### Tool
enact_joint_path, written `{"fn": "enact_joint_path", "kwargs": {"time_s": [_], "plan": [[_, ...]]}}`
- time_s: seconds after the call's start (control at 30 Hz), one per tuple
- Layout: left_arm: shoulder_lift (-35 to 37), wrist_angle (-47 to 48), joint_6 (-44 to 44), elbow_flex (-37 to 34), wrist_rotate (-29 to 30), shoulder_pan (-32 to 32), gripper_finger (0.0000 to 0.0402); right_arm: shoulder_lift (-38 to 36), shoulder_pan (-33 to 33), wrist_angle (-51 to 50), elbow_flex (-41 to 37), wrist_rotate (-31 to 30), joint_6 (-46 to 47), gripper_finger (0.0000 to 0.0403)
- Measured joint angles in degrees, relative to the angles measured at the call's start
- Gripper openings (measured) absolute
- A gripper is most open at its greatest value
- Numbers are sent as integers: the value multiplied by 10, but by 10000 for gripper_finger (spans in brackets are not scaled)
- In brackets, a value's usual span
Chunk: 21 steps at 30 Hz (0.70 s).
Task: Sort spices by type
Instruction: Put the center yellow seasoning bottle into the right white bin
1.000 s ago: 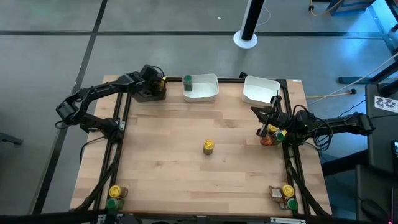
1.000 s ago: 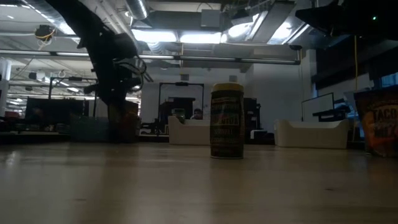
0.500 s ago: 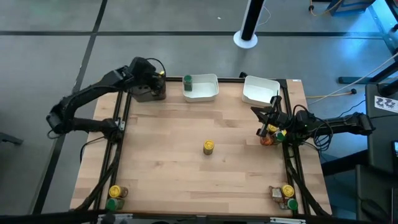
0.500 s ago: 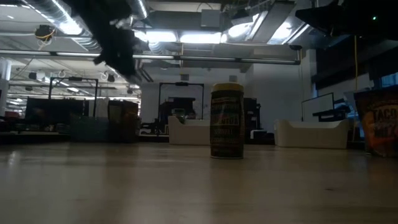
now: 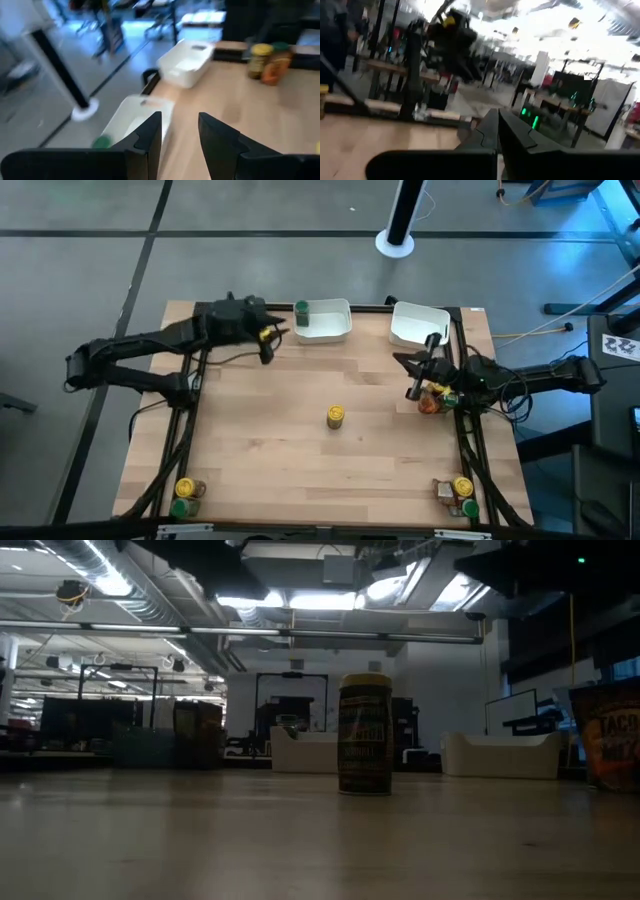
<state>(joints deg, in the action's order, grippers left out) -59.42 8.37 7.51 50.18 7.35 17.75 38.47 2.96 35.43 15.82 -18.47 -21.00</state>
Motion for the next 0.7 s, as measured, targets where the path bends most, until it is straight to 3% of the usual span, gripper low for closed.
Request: {"fn": "enact_joint_path", "kwargs": {"time_s": [0.17, 0.4, 0.7], "plan": [[-2, -161, 43, -64, -34, -33, 114, 99, 0, -69, 77, -13, 47, 14], [-3, -288, 76, -121, -43, -43, 114, 208, 0, -233, 232, 7, 107, 14], [-3, -269, 80, -130, -43, -43, 114, 335, 0, -492, 444, 26, 176, 14]]}}
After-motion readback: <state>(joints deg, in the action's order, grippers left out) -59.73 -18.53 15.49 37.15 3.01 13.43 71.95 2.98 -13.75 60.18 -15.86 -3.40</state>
